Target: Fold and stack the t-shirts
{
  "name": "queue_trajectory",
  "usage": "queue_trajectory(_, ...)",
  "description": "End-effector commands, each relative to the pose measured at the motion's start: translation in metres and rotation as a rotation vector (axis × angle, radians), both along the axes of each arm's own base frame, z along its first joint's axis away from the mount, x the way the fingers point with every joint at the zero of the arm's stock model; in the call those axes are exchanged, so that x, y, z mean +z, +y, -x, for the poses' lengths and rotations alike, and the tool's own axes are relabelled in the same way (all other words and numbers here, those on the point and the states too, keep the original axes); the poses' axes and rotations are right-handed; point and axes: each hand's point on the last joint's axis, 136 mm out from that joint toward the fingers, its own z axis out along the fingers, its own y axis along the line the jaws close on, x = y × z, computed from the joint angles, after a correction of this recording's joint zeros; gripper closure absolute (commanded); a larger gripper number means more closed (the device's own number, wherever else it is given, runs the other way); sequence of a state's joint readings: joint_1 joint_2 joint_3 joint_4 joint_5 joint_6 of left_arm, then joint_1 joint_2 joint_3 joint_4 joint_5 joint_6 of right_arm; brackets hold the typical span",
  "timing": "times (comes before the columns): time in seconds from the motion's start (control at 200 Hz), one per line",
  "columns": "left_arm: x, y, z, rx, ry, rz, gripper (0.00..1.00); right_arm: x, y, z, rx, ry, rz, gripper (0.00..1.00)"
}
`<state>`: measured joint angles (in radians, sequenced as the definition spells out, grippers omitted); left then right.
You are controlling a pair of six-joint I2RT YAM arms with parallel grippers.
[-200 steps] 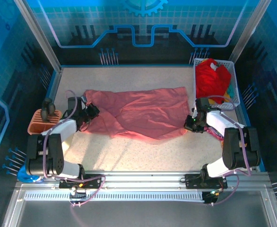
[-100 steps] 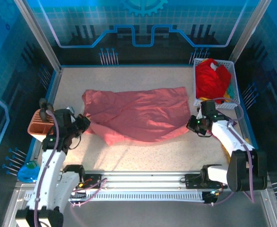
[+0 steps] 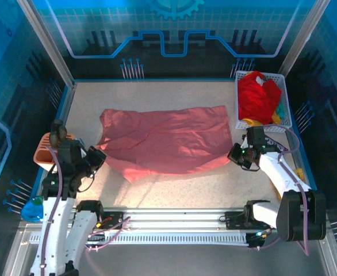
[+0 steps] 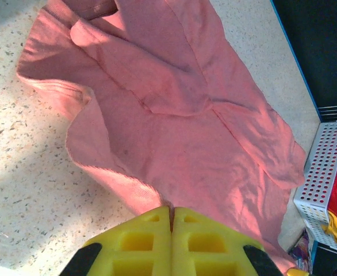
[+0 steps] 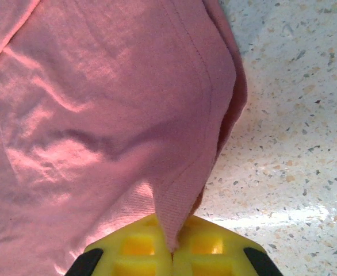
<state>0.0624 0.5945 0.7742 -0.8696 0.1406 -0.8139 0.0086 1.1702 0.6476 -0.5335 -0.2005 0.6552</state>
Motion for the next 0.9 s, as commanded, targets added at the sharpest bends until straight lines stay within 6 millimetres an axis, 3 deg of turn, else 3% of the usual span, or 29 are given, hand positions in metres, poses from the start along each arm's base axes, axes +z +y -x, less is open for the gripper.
queue_trajectory(0.0,0.018,-0.006,-0.019,-0.026,-0.061,0.031,1.0,0.012,-0.002,-0.005,-0.019,-0.009,-0.023,1.0)
queue_trajectory(0.295,0.03,0.004,-0.069,-0.012,-0.094,-0.019,1.0,0.017,-0.004,-0.029,-0.032,0.007,-0.073,1.0)
queue_trajectory(0.53,0.051,0.022,-0.119,0.017,-0.11,-0.122,1.0,0.009,-0.003,-0.059,-0.065,0.057,-0.129,1.0)
queue_trajectory(0.575,0.054,0.026,-0.127,0.023,-0.106,-0.148,1.0,0.015,-0.005,-0.073,-0.082,0.035,-0.14,1.0)
queue_trajectory(0.896,0.036,0.044,-0.166,0.064,-0.061,-0.218,1.0,0.0,-0.007,-0.115,-0.138,0.059,-0.188,0.99)
